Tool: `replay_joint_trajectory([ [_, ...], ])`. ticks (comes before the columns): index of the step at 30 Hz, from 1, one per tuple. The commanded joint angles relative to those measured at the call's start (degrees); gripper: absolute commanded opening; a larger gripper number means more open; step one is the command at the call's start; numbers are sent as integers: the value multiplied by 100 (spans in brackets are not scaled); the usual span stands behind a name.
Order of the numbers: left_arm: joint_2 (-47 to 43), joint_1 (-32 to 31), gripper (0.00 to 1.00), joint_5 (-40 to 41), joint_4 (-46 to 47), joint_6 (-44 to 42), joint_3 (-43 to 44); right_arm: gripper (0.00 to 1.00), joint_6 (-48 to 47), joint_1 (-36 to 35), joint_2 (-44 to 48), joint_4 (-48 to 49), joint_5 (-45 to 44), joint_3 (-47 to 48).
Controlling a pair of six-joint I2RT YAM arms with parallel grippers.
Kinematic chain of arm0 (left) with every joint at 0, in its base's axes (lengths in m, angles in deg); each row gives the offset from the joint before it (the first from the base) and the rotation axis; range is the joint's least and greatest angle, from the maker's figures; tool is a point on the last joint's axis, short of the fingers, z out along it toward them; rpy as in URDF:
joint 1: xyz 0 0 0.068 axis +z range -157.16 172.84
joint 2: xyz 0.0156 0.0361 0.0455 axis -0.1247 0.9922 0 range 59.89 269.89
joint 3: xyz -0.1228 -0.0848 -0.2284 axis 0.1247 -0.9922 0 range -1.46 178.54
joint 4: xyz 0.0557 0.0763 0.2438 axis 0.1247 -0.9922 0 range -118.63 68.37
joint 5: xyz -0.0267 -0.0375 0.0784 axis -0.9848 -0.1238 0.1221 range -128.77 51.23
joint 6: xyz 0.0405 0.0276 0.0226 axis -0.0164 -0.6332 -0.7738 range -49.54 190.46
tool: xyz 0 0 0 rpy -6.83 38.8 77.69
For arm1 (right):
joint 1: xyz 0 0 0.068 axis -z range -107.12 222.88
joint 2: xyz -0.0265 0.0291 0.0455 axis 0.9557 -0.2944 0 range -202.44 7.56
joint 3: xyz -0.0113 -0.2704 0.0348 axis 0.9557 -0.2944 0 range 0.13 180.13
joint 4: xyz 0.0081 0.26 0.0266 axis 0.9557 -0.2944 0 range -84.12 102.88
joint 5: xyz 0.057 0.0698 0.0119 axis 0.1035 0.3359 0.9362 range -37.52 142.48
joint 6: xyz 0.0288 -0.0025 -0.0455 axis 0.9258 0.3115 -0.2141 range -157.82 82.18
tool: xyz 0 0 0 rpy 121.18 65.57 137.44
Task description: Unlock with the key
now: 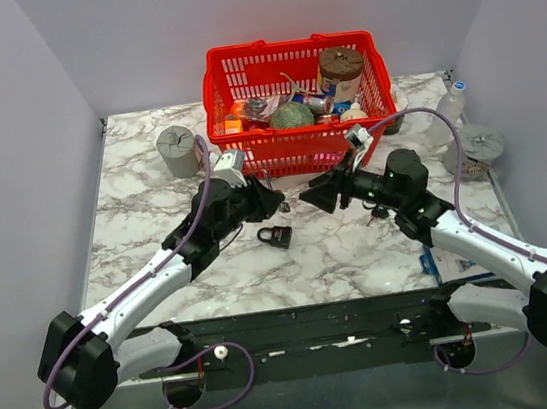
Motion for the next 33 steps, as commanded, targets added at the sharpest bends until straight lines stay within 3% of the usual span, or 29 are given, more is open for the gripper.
replay_joint_trajectory([
  [1,-158,92,0,323,-258,-142,32,67,-271,40,267,-303,-387,-147],
  [7,-219,206,0,542,-1451,-1170,533,68,-482,40,522,-663,-606,-113],
  [13,-553,900,0,280,-2760,-1321,612,70,-799,40,892,-1112,-967,-95],
  [20,-747,1393,0,973,-4591,-1839,981,71,-711,40,1015,-1121,-985,-174],
  [22,-782,1577,0,1316,-4846,-1892,1069,71,-702,40,1041,-1112,-959,-200],
  [29,-370,2402,0,1299,-4987,-2261,1262,71,-693,40,1164,-1033,-959,-358],
  [33,26,2536,0,1334,-5040,-2428,1368,71,-702,40,1208,-998,-994,-437],
])
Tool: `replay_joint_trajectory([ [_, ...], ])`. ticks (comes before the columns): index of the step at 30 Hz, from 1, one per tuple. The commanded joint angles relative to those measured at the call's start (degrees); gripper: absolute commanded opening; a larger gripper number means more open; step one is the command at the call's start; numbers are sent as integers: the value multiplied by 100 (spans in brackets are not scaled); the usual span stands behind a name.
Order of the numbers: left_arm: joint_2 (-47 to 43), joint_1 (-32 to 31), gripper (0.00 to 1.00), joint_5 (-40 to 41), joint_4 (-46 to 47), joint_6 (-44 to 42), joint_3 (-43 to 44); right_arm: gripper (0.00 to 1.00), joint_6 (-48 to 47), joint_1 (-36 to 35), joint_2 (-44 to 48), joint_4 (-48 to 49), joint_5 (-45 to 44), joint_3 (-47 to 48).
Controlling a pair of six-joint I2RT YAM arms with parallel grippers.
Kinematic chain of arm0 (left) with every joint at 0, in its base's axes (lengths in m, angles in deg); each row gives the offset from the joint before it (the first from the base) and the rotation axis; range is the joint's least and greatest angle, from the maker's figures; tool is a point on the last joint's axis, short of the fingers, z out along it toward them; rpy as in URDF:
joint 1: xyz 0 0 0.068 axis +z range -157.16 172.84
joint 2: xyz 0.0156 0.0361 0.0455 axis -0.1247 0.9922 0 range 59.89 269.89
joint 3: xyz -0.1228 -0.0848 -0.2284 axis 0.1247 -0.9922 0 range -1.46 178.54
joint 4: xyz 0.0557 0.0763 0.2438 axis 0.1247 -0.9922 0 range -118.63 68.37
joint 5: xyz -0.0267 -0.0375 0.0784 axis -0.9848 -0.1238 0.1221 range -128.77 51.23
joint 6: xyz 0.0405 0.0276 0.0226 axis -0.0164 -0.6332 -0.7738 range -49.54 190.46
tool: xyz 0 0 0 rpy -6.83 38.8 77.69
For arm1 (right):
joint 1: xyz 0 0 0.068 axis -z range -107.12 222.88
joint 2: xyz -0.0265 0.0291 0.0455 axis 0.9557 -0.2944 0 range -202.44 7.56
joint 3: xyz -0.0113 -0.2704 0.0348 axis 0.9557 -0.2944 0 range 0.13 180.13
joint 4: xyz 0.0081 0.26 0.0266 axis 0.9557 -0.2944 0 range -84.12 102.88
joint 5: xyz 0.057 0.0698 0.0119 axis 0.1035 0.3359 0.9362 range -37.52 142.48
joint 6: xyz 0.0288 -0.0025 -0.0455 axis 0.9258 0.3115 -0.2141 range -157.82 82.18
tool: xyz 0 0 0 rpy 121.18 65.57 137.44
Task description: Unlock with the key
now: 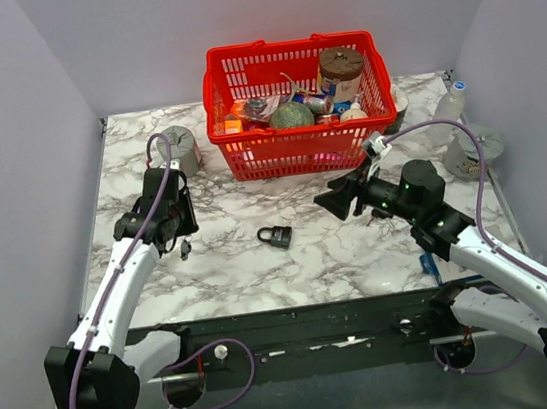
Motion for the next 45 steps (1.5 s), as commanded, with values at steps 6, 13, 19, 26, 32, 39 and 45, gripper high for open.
replay_joint_trajectory([
  [6,1094,149,0,505,-193,-429,142,72,-42,40,122,34,-177,-182],
  [13,2192,149,0,471,167,-569,238,72,-121,48,113,43,-71,-121],
  [19,3115,149,0,330,370,-701,677,72,-191,48,-53,51,-18,-77],
  [26,3669,149,0,48,476,-719,1003,73,-306,48,-229,60,-62,-77],
  [32,3854,149,0,-31,581,-684,941,72,-323,48,-414,139,-53,-103],
  [39,3960,149,0,-13,652,-701,1029,72,-332,48,-502,166,-80,-165],
  [45,3741,149,11,4,774,-728,1056,73,-314,40,-458,210,-88,-244],
])
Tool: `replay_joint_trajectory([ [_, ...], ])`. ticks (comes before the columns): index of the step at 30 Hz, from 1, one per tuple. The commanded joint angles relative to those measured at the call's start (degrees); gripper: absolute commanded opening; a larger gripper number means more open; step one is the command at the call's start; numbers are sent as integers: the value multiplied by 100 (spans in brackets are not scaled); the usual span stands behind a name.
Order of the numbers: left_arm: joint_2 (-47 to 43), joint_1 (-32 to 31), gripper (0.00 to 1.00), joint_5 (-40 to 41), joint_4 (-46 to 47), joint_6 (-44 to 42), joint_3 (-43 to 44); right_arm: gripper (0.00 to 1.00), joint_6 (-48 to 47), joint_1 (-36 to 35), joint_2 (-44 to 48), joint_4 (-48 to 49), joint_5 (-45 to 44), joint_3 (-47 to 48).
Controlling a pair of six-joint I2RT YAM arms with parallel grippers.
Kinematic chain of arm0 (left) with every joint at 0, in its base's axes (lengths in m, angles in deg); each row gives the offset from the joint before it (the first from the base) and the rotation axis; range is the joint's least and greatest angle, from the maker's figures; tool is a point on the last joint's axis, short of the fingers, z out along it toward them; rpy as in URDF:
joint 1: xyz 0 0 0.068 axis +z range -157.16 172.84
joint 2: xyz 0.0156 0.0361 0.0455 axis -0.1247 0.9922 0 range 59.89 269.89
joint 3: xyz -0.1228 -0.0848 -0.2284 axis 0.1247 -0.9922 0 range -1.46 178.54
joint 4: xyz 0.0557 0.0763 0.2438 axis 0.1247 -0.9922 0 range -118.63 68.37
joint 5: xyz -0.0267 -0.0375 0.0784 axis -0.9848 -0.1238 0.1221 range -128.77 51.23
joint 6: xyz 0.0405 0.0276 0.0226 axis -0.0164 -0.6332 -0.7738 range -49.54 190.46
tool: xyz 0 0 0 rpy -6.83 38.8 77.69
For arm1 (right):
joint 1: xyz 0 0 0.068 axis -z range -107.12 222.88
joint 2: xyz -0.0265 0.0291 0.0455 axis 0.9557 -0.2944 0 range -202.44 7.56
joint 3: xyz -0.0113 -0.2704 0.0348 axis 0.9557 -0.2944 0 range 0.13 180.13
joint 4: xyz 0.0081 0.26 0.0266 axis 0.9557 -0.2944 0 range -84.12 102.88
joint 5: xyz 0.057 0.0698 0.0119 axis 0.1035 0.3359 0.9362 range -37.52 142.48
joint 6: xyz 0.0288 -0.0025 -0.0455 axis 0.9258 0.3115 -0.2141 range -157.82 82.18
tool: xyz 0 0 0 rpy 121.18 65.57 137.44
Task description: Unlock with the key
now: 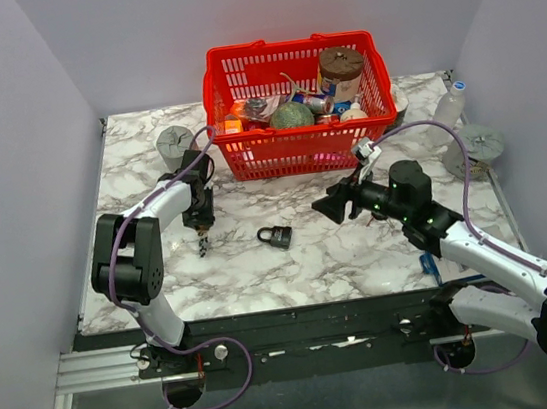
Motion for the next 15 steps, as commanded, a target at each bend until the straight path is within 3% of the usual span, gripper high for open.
replay_joint_trajectory([
  [1,-157,29,15,-50,224,-107,57,73,-111,37,-1,170,-75,-117],
  [2,-209,29,24,-15,250,-107,48,73,-111,29,-10,179,-84,-134],
  [5,-315,29,37,90,268,-89,30,73,-94,37,-36,223,-93,-152],
  [15,-315,29,63,134,233,-63,30,73,-111,37,-80,232,-137,-205],
])
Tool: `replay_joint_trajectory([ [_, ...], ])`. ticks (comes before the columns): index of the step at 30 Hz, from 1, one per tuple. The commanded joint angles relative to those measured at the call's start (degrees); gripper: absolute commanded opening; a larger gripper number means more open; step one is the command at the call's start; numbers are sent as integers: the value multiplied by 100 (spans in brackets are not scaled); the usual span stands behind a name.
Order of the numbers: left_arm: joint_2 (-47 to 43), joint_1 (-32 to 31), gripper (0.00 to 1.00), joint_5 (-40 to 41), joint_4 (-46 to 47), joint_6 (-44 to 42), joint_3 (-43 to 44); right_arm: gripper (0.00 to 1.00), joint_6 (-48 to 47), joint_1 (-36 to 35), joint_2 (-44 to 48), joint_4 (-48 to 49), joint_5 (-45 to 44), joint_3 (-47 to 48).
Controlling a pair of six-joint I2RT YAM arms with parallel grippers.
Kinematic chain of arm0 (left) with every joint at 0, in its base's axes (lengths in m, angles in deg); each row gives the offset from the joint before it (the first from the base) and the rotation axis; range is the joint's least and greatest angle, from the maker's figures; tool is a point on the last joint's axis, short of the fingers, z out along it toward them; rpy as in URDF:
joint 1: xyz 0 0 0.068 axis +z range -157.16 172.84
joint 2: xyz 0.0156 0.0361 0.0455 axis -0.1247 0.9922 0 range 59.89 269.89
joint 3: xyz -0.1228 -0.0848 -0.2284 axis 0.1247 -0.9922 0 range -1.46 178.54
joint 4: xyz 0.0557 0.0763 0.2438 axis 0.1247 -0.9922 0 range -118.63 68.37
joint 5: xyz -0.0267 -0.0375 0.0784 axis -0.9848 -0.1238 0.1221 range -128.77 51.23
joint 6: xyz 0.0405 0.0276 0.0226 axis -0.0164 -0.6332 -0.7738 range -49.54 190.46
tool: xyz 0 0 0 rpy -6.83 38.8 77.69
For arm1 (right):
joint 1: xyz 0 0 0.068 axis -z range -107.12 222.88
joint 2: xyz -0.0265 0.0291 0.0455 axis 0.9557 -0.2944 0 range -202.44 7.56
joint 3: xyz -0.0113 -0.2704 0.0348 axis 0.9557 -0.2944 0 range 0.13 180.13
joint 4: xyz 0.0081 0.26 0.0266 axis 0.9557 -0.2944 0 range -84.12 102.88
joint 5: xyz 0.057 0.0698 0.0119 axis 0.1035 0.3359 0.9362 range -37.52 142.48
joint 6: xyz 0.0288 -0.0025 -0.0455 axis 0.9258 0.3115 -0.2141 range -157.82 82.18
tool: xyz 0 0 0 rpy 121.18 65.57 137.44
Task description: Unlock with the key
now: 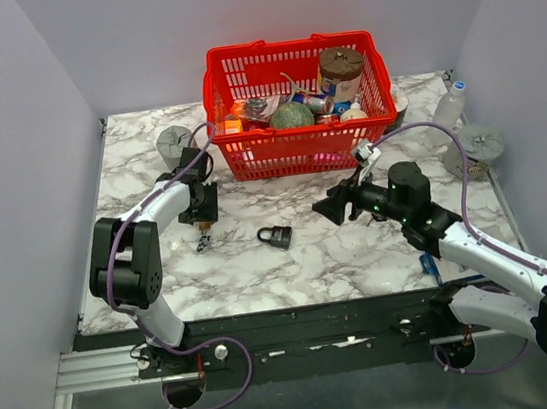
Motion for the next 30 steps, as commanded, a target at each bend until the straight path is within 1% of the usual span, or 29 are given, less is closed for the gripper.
replay_joint_trajectory([
  [1,-156,29,64,121,43,-39,30,73,-113,24,-50,153,-133,-106],
  [2,-164,20,66,130,52,-22,39,73,-122,16,-50,153,-141,-107],
  [4,-234,20,68,130,86,-13,13,73,-131,24,-50,153,-185,-115],
  [5,-278,20,71,147,122,-4,4,73,-140,24,-50,153,-203,-133],
  [7,-533,3,73,156,296,-47,-84,73,-140,24,-41,153,-229,-142],
  [8,-690,-24,78,182,428,-74,-163,73,-140,24,-23,153,-264,-150],
  [9,-1127,-41,82,226,586,-100,-259,73,-140,16,-6,153,-317,-177],
  [10,-1384,-50,84,235,953,-109,-504,73,-148,16,29,162,-352,-194],
  [11,-1647,-50,88,235,1157,-144,-637,73,-148,16,73,162,-405,-221],
  [12,-2198,-50,92,227,1350,-162,-777,73,-157,24,108,153,-466,-256],
  [13,-2473,-50,94,227,1761,-171,-1083,73,-149,16,126,162,-597,-265],
  [14,-2728,-50,99,227,1957,-180,-1234,73,-157,16,152,153,-633,-273],
  [15,-3192,-41,99,209,2124,-180,-1357,73,-149,16,170,153,-677,-291],
  [16,-3388,-50,99,183,2387,-180,-1559,73,-140,24,187,162,-756,-309],
  [18,-3862,-41,99,156,2582,-171,-1710,73,-96,16,188,153,-783,-326],
  [23,-4383,-50,99,-80,2803,-66,-1868,72,106,24,126,83,-915,-423],
  [25,-4558,-50,99,-186,2785,4,-1851,72,159,16,126,-136,-1107,-414],
  [26,-4620,-50,99,-291,2768,31,-1851,72,185,16,135,-267,-1230,-345],
  [27,-4751,-50,99,-327,2767,57,-1851,72,386,24,144,-695,-1423,-257],
  [28,-4805,-50,99,-344,2759,75,-1860,72,466,24,144,-978,-1790,-134],
  [29,-4866,-50,99,-353,2733,136,-1842,72,493,42,135,-1216,-1881,-2],
  [30,-4988,-50,99,-345,2706,154,-1851,72,537,68,109,-1670,-1925,225],
])
